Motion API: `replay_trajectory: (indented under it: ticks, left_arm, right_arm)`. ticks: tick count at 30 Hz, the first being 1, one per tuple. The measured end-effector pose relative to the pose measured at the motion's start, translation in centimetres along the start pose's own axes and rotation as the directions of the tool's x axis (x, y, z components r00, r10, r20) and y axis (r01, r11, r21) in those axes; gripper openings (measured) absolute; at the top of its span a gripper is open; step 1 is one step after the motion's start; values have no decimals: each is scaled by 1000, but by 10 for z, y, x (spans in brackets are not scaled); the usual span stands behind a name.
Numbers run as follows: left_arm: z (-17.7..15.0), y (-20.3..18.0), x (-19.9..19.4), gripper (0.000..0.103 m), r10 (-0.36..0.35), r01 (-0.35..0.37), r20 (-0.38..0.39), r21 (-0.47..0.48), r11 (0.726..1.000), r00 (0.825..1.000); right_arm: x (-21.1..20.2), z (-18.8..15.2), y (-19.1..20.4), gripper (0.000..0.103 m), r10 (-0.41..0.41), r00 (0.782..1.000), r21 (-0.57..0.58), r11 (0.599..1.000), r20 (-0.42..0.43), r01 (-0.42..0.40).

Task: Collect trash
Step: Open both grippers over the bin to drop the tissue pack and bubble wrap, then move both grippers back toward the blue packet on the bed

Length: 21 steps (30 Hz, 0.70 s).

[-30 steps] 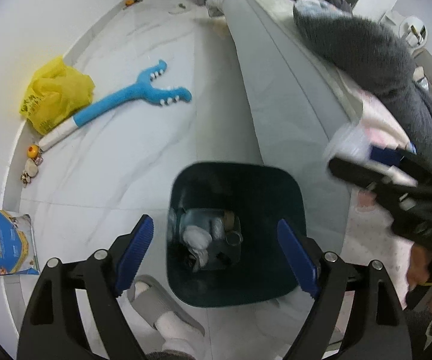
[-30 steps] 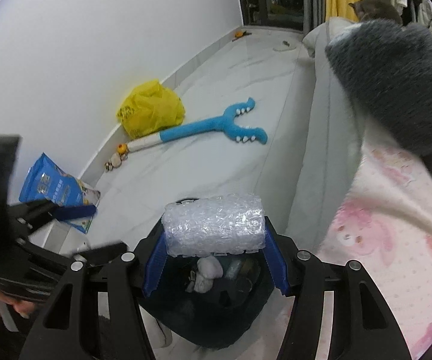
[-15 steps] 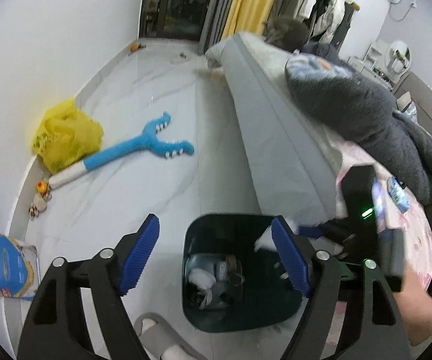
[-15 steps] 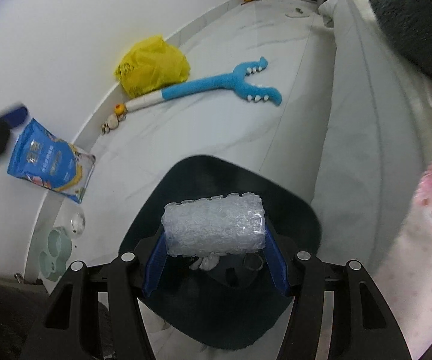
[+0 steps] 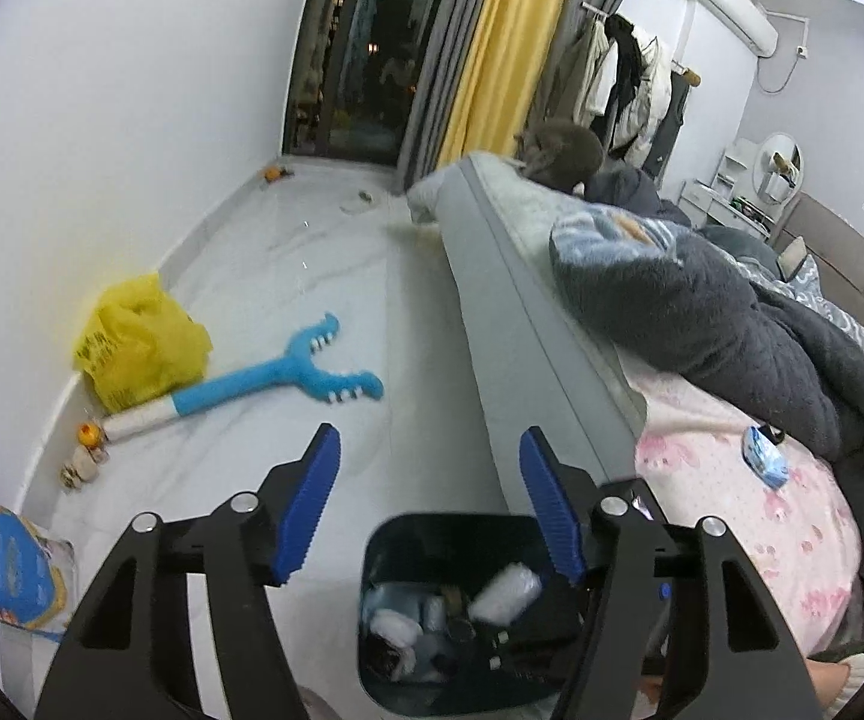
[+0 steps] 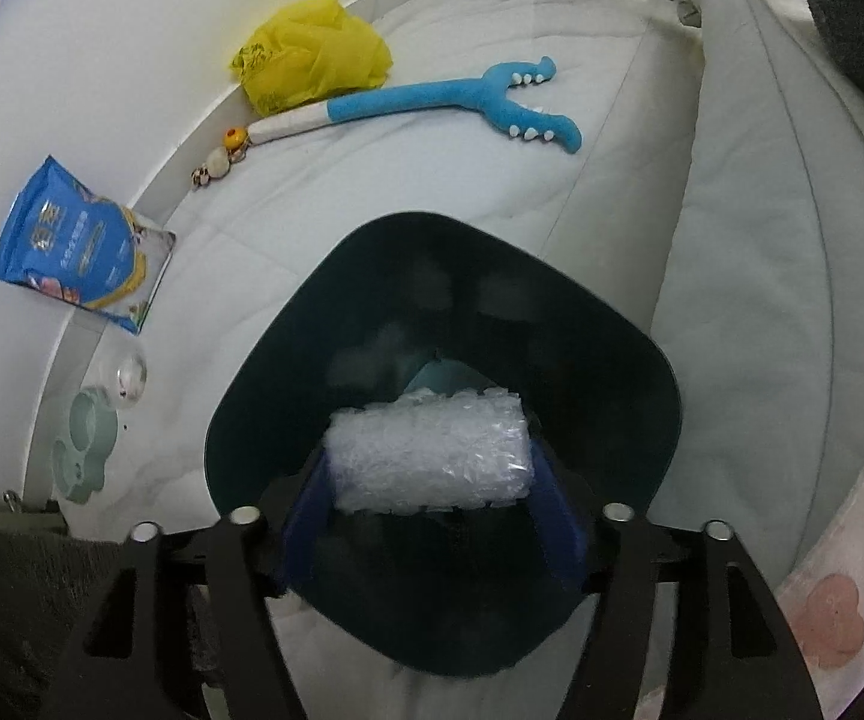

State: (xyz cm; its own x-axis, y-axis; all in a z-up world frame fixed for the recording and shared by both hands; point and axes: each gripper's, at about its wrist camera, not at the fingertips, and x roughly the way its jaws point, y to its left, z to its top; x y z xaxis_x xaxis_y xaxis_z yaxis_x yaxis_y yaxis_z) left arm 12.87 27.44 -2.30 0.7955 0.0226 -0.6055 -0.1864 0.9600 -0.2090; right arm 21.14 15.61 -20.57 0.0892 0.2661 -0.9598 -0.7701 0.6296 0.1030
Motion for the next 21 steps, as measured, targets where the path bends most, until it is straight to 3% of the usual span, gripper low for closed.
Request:
replay_trajectory:
  ticks: [6,14,21]
  left_arm:
    - [13,-16,-13,64,-18,18,90,1,1000,996]
    - [26,-48,-19,65,-40,35,150,37,999,988]
    - [31,-73,-13,68,-49,42,155,46,998,987]
  right_arm:
    - [-15,-6,0,84,21,1000,-21,1000,15,-21]
    - [-57,-13,-15,88,40,991,-6,999,127,-39]
    - [-112,-22,-48,91,-30,957,47,999,288,17]
